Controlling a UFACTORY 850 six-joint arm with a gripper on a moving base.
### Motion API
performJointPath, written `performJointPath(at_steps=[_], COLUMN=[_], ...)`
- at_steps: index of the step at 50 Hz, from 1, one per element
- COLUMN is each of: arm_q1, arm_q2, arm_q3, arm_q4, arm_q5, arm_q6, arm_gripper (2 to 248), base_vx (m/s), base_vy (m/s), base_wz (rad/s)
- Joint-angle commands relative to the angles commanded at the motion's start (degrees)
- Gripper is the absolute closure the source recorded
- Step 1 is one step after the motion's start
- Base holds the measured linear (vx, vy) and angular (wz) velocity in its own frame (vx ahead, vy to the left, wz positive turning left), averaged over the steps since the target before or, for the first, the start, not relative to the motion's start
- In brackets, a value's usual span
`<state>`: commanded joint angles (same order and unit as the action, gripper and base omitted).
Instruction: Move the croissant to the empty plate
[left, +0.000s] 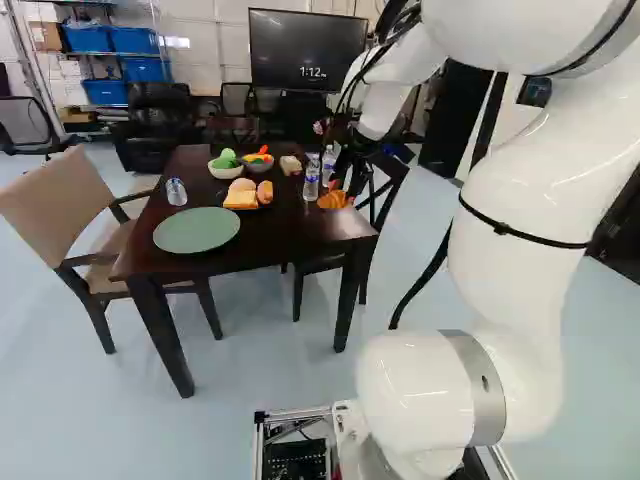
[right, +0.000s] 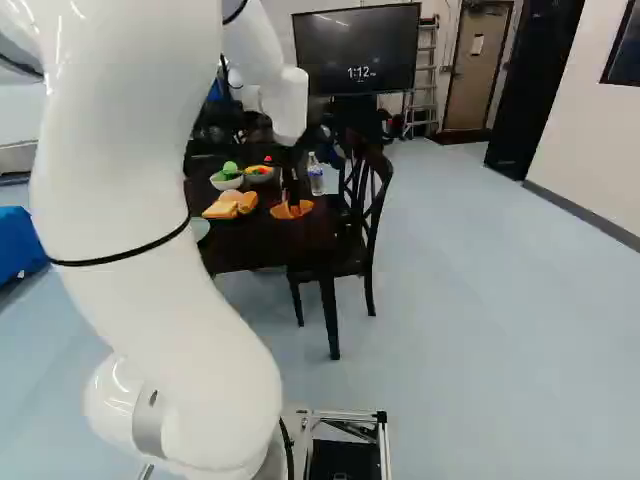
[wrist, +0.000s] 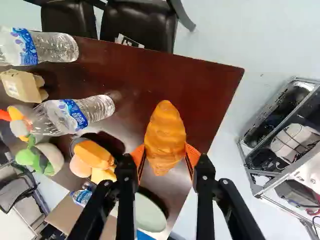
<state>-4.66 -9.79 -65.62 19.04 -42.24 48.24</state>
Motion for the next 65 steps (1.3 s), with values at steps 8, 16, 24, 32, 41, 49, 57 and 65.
performJointPath(at_steps=[8, 16, 24, 32, 41, 49, 57, 65], arm_q1=[1.55, 3.22, 4.89, 6.54, 8.37, 9.97, 11.57, 13.16], arm_q2=[0.79, 1.43, 1.95, 2.35, 1.67, 0.96, 0.47, -0.08], arm_q3=[-0.5, -1.17, -1.95, -2.84, -3.76, -4.56, -5.11, -5.74], arm_q4=[0.0, 0.0, 0.0, 0.0, 0.0, 0.0, 0.0, 0.0], arm_q5=[0.0, 0.0, 0.0, 0.0, 0.0, 0.0, 0.0, 0.0], arm_q6=[0.0, 0.0, 0.0, 0.0, 0.0, 0.0, 0.0, 0.0], arm_gripper=[126, 126, 126, 126, 126, 126, 126, 126], base_vx=[0.0, 0.0, 0.0, 0.0, 0.0, 0.0, 0.0, 0.0], base_vy=[0.0, 0.0, 0.0, 0.0, 0.0, 0.0, 0.0, 0.0], base_wz=[0.0, 0.0, 0.0, 0.0, 0.0, 0.0, 0.0, 0.0])
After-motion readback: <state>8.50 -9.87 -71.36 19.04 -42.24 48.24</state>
